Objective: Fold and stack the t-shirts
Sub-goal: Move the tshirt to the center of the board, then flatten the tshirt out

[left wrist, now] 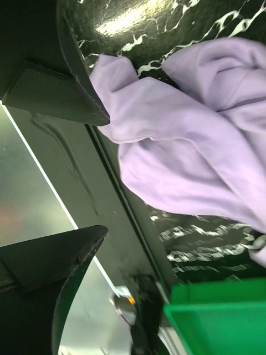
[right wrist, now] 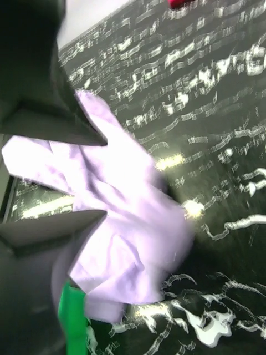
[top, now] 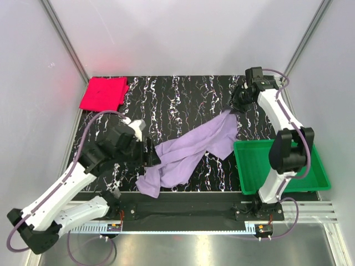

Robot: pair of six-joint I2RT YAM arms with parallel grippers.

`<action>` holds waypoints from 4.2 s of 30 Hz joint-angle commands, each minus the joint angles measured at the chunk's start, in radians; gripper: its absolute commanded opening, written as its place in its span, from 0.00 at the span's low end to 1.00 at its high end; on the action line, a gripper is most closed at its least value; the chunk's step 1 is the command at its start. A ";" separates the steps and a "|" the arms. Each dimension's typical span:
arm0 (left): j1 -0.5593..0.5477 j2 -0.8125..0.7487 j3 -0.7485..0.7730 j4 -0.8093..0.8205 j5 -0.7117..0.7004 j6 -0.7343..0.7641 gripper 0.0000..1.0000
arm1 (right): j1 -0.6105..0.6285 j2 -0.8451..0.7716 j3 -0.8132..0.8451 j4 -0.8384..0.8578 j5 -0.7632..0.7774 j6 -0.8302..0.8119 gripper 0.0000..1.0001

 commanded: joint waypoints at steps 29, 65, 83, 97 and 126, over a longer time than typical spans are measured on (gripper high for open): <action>-0.213 0.353 -0.129 0.108 -0.276 -0.065 0.70 | 0.285 -0.106 -0.435 -0.017 0.161 -0.219 0.54; -0.098 0.313 -0.114 0.116 -0.235 0.006 0.13 | 0.285 0.079 -0.423 0.066 0.296 -0.204 0.26; -0.067 0.108 0.496 -0.214 -0.686 0.202 0.00 | 0.285 -0.473 0.190 -0.235 0.293 -0.086 0.00; -0.067 -0.102 0.854 0.017 -0.571 0.526 0.00 | 0.285 -0.799 0.568 -0.131 0.089 -0.029 0.00; 0.508 1.130 0.980 0.432 -0.614 0.658 0.00 | 0.036 0.512 0.866 0.313 0.158 -0.285 0.08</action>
